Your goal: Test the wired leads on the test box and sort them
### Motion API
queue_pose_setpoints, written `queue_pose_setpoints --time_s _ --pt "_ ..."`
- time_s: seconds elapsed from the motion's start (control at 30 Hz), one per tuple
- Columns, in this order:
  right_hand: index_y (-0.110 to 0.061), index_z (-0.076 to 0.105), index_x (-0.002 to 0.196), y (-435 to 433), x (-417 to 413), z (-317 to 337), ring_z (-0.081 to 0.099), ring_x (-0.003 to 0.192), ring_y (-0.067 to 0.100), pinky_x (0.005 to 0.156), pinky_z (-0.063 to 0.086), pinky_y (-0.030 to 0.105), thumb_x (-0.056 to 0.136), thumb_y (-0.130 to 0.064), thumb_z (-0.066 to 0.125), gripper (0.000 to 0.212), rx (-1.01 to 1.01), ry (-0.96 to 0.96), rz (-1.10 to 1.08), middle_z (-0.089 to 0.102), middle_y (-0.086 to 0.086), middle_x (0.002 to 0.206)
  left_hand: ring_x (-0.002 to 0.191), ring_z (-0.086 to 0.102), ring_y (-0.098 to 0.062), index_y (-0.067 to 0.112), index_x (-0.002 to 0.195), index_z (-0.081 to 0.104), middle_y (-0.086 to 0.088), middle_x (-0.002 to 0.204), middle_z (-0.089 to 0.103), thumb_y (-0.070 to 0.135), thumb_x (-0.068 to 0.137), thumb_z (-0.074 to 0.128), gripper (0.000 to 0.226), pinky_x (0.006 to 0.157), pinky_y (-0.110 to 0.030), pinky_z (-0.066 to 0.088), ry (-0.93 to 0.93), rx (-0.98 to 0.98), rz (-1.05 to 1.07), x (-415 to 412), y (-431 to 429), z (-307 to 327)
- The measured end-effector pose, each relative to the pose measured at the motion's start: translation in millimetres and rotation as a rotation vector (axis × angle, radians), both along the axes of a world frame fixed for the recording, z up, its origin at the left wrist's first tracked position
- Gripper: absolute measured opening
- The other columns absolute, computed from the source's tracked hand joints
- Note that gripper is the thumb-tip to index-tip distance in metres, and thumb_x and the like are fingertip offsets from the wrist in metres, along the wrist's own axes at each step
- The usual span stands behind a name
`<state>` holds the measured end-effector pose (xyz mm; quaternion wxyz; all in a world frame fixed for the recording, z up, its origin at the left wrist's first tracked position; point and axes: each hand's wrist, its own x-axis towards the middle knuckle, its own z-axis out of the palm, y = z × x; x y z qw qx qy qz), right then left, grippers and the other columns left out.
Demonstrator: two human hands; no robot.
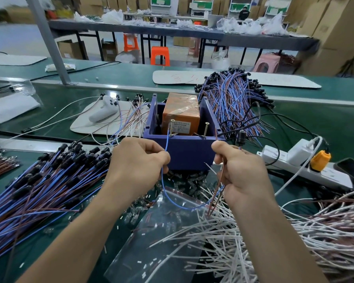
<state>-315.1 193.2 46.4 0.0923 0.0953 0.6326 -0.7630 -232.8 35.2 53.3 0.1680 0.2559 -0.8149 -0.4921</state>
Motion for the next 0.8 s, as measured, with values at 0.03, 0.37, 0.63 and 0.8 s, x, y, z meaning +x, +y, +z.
queue_pose_setpoints --time_s 0.03,0.37,0.63,0.8 --pt "-0.013 0.061 0.068 0 0 0 0.029 0.029 0.004 0.034 0.025 0.016 0.085 -0.014 0.078 0.024 0.002 -0.002 -0.003 0.054 -0.006 0.042 0.044 0.063 -0.009 0.031 0.063 0.077 0.004 0.057 0.072 0.014 0.084 0.073 0.027 0.043 -0.014 0.044 0.005 0.003 -0.001 0 0 0" --pt "-0.012 0.062 0.07 0 -1 -3 0.028 0.028 0.005 0.034 0.026 0.016 0.086 -0.014 0.078 0.023 0.004 -0.004 0.002 0.055 -0.006 0.042 0.044 0.062 -0.009 0.033 0.065 0.076 0.004 0.057 0.072 0.013 0.086 0.074 0.029 0.043 -0.014 0.043 0.022 -0.006 -0.04 0 0 0" --pt "-0.01 0.066 0.075 -1 -2 -6 0.028 0.027 0.005 0.033 0.024 0.016 0.086 -0.014 0.08 0.018 -0.003 0.001 -0.003 0.06 -0.002 0.046 0.048 0.065 -0.011 0.034 0.066 0.076 0.005 0.058 0.072 0.016 0.085 0.074 0.026 0.045 -0.013 0.043 0.02 -0.023 -0.059 -1 -2 -3" --pt "-0.014 0.067 0.068 -2 -3 -11 0.03 0.029 0.005 0.033 0.026 0.018 0.085 -0.015 0.081 0.022 0.007 0.011 0.0 0.061 0.0 0.049 0.047 0.065 -0.008 0.035 0.066 0.076 0.006 0.058 0.072 0.016 0.084 0.073 0.027 0.044 -0.011 0.042 0.024 -0.034 -0.059 -2 -1 -3"
